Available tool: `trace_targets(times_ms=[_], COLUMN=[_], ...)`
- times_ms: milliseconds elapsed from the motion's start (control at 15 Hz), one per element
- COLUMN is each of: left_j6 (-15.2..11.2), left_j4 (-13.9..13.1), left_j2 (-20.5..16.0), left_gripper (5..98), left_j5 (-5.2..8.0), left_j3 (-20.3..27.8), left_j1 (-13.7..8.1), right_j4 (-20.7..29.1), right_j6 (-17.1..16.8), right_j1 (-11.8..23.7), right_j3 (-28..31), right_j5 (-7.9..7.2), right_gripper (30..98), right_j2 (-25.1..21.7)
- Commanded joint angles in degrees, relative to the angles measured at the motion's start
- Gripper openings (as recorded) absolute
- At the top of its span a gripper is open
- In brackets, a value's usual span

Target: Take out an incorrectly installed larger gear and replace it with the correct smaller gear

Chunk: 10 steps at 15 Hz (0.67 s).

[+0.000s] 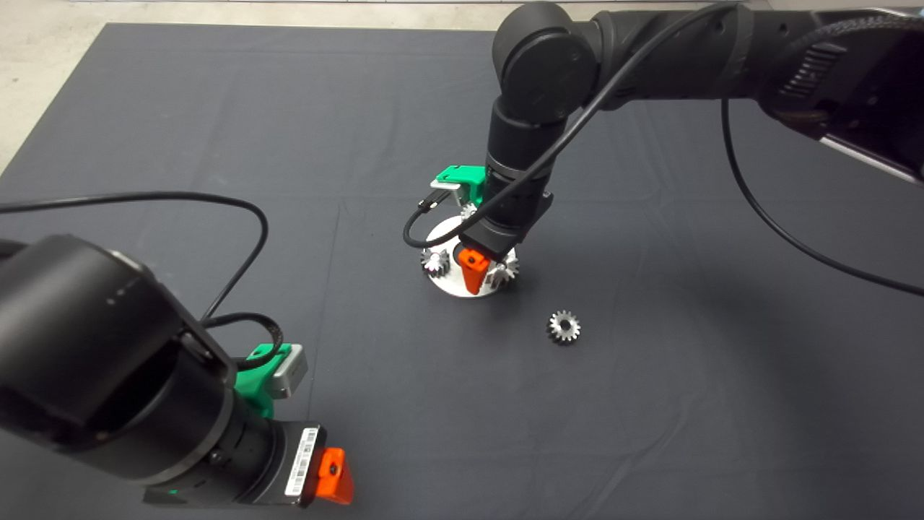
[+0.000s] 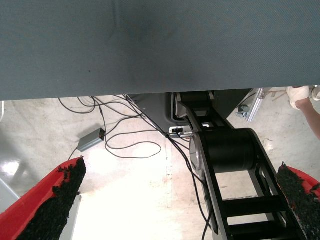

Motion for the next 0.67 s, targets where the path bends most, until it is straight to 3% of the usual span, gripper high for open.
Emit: trace_targets(times_ms=[0,600], left_j6=[-0.2,-0.3], left_j4=[-0.8,-0.7], left_j2=[0.0,0.0], left_gripper=[98.2,98.2], left_j5=[-0.07,-0.07], left_j3=[1.1,1.1], left_j1=[-0.9,-0.9], right_j4=[-7.4,-12.3], right_j6=[-4.2,-5.2], right_j1=[-0.2,-3.4], right_j3=[-0.8,-1.3], right_j5=[-6.47,-6.47], right_gripper=[96.9,96.9], right_j2=[-0.5,-0.8])
